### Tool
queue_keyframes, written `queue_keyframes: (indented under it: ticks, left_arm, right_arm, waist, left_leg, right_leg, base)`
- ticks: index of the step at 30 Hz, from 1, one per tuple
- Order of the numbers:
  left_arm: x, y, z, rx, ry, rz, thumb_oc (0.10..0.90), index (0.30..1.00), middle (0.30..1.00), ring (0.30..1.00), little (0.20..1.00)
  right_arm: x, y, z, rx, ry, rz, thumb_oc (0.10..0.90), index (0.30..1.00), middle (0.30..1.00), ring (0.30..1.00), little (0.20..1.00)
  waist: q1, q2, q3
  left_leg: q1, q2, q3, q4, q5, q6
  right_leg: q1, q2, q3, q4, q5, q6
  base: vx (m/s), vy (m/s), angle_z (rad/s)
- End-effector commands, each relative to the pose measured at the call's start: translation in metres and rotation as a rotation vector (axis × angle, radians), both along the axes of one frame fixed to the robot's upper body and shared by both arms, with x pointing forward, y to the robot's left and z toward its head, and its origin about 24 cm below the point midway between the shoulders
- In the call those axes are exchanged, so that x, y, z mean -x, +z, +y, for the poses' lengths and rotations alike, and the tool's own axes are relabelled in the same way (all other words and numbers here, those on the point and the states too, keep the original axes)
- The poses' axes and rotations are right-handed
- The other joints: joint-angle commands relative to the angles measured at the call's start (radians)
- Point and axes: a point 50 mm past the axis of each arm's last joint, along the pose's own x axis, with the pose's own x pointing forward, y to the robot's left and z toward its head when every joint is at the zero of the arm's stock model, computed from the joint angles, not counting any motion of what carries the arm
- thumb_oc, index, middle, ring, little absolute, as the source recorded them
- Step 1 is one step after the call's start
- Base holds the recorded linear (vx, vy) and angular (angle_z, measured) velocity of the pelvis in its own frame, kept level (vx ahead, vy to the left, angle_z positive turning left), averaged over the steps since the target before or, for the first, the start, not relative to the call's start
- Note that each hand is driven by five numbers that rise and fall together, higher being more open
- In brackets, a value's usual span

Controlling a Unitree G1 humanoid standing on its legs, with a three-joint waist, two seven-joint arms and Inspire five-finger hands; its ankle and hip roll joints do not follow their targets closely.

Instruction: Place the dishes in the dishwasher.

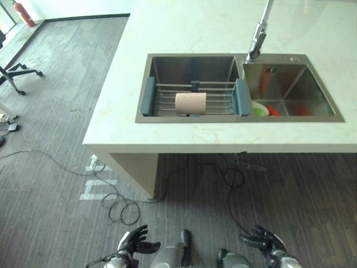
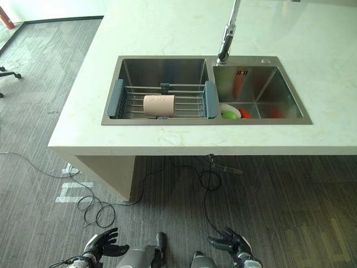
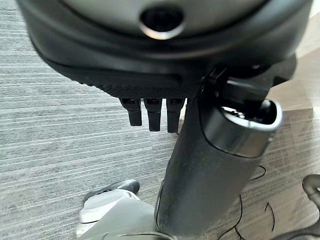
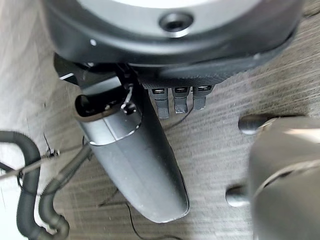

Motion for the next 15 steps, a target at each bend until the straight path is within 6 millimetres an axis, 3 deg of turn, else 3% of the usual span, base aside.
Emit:
queue_keyframes:
  ticks: [1,2,4,6,7,9,10,11,12,13,15]
  left_arm:
    - [-0.01,0.006,0.0,-0.016,-0.032,-0.054,0.8,0.9,0.9,0.9,0.9]
    - [-0.01,0.006,0.0,-0.014,-0.028,-0.052,0.8,0.9,0.9,0.9,0.9]
    - [-0.006,0.004,0.002,0.007,0.0,-0.037,0.8,0.9,0.9,0.9,0.9]
    - [-0.004,0.003,0.003,0.023,0.03,-0.033,0.8,0.9,0.9,0.9,0.9]
    - [-0.001,0.002,0.003,0.038,0.06,-0.023,0.8,0.9,0.9,0.9,0.9]
    - [0.022,-0.012,-0.007,0.266,0.296,0.081,0.8,0.9,0.9,0.9,0.9]
    - [0.034,-0.017,-0.015,0.34,0.363,0.115,0.8,0.9,0.9,0.9,0.9]
    - [0.034,-0.017,-0.017,0.343,0.375,0.109,0.8,0.9,0.9,0.9,0.9]
    - [0.031,-0.017,-0.02,0.357,0.381,0.098,0.8,0.9,0.9,0.9,0.9]
    - [0.028,-0.016,-0.021,0.367,0.383,0.085,0.8,0.9,0.9,0.9,0.9]
    - [0.027,-0.016,-0.021,0.367,0.385,0.087,0.8,0.9,0.9,0.9,0.9]
  right_arm:
    - [-0.015,0.019,-0.022,0.047,-0.022,-0.143,0.8,0.9,0.9,0.9,0.9]
    - [-0.015,0.019,-0.022,0.047,-0.022,-0.144,0.8,0.9,0.9,0.9,0.9]
    - [-0.018,0.021,-0.024,0.055,-0.001,-0.15,0.8,0.9,0.9,0.9,0.9]
    - [-0.021,0.022,-0.025,0.057,0.008,-0.149,0.8,0.9,0.9,0.9,0.9]
    - [-0.023,0.022,-0.025,0.055,0.011,-0.143,0.8,0.9,0.9,0.9,0.9]
    - [-0.017,0.015,-0.019,0.001,-0.028,-0.109,0.8,0.9,0.9,0.9,0.9]
    - [-0.014,0.014,-0.016,0.005,0.01,-0.105,0.8,0.9,0.9,0.9,0.9]
    - [-0.015,0.015,-0.016,0.01,0.017,-0.107,0.8,0.9,0.9,0.9,0.9]
    - [-0.017,0.017,-0.019,0.021,0.025,-0.113,0.8,0.9,0.9,0.9,0.9]
    - [-0.02,0.019,-0.021,0.047,0.048,-0.119,0.8,0.9,0.9,0.9,0.9]
    - [-0.021,0.021,-0.024,0.055,0.039,-0.127,0.8,0.9,0.9,0.9,0.9]
  waist:
    - [-0.011,0.043,0.008]
    - [-0.013,0.043,0.01]
    - [-0.031,0.027,0.016]
    - [-0.041,0.017,0.023]
    - [-0.046,0.01,0.025]
    - [-0.038,-0.006,-0.004]
    - [-0.04,-0.008,-0.017]
    - [-0.035,-0.018,-0.014]
    - [-0.026,-0.031,0.002]
    - [-0.013,-0.035,0.017]
    - [0.005,-0.035,0.023]
  left_leg:
    - [0.118,0.0,-0.057,-0.016,-0.164,-0.018]
    - [0.121,0.0,-0.056,-0.016,-0.165,-0.019]
    - [0.15,-0.019,-0.064,-0.016,-0.188,-0.037]
    - [0.172,-0.033,-0.081,-0.016,-0.209,-0.042]
    - [0.196,-0.039,-0.092,-0.016,-0.236,-0.045]
    - [0.224,-0.02,-0.109,-0.016,-0.243,-0.075]
    - [0.278,0.003,-0.109,-0.016,-0.23,-0.095]
    - [0.299,0.013,-0.101,-0.016,-0.161,-0.111]
    - [0.257,0.016,-0.093,0.069,-0.086,-0.127]
    - [0.163,0.007,-0.079,0.158,-0.055,-0.136]
    - [0.125,-0.002,-0.079,0.095,-0.06,-0.126]
  right_leg:
    - [-0.064,0.02,-0.01,0.069,0.095,-0.001]
    - [-0.066,0.018,-0.012,0.061,0.095,-0.002]
    - [-0.065,0.003,-0.02,-0.242,0.109,0.001]
    - [-0.113,-0.016,-0.001,-0.272,0.114,0.014]
    - [-0.165,-0.037,0.019,-0.272,0.146,0.033]
    - [-0.132,-0.02,0.044,-0.272,0.102,0.03]
    - [-0.093,-0.005,0.044,-0.272,0.069,0.003]
    - [-0.071,0.001,0.055,-0.272,0.045,-0.016]
    - [-0.044,0.002,0.068,-0.272,0.023,-0.036]
    - [-0.015,0.006,0.07,-0.272,0.004,-0.052]
    - [0.001,0.005,0.068,-0.272,-0.012,-0.049]
  base:
    - [0.15,0.06,0.01]
    - [0.22,-0.058,0.21]
    - [0.25,-0.22,0.07]
    - [0.24,-0.216,0.0]
    - [0.46,-0.435,0.12]
    - [0.69,-0.636,0.34]
    - [0.61,-0.547,0.23]
    - [0.49,-0.486,0.35]
    - [0.23,-0.343,0.62]
    - [0.16,-0.238,0.7]
    - [0.09,-0.054,0.37]
